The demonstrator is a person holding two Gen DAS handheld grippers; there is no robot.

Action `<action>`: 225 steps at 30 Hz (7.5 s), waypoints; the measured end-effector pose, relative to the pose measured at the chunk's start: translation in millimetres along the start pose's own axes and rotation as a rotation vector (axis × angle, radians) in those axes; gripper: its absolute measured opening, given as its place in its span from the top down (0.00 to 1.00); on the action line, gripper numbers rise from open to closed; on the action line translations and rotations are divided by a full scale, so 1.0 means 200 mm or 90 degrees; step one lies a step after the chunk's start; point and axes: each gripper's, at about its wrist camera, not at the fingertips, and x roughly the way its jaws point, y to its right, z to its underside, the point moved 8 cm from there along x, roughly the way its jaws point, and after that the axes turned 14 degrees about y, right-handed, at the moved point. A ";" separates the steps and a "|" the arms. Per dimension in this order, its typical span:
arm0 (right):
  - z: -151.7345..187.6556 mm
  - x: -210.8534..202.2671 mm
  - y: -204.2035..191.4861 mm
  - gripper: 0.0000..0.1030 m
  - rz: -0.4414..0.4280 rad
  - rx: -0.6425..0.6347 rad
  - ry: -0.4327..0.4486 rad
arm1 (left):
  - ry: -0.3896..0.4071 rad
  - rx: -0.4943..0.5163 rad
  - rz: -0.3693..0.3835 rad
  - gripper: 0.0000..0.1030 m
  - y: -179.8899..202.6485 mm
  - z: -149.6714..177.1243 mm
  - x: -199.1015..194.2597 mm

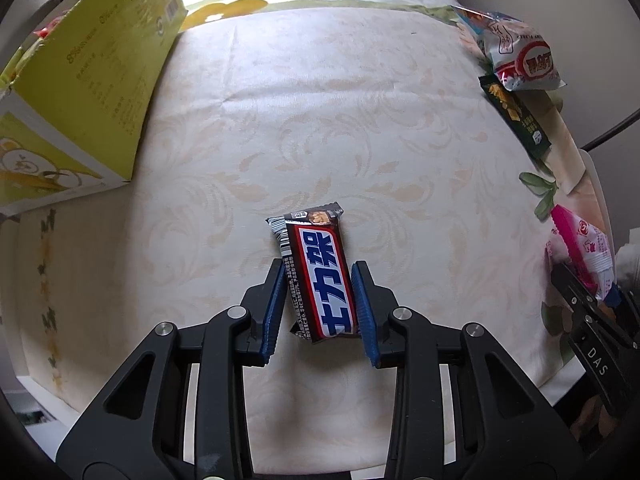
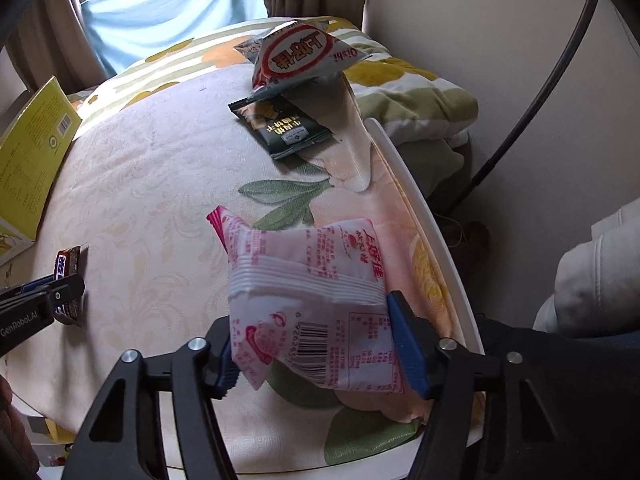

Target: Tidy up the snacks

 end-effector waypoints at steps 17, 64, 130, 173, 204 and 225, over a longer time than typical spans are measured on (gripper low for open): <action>-0.27 -0.20 -0.21 0.50 -0.092 -0.066 0.089 | 0.095 -0.063 -0.001 0.71 -0.11 -0.21 -0.30; -0.34 -0.14 -0.26 0.50 -0.163 -0.059 0.052 | -0.060 0.047 0.017 0.75 -0.01 -0.07 0.11; -0.85 -0.23 -2.10 0.50 -0.341 -0.231 0.077 | 0.103 -0.134 -0.031 0.01 -1.86 -0.76 -0.33; -0.87 -0.38 -1.10 0.07 -0.188 -0.079 0.124 | 0.184 0.025 0.083 0.01 -0.99 -0.97 -0.56; -1.05 0.36 0.01 0.07 -0.180 -0.067 0.027 | 0.010 0.140 0.180 0.01 0.62 -0.71 0.13; -0.97 0.71 -0.11 0.37 -0.230 -0.101 -0.050 | -0.036 0.041 0.157 0.01 0.71 -0.62 0.36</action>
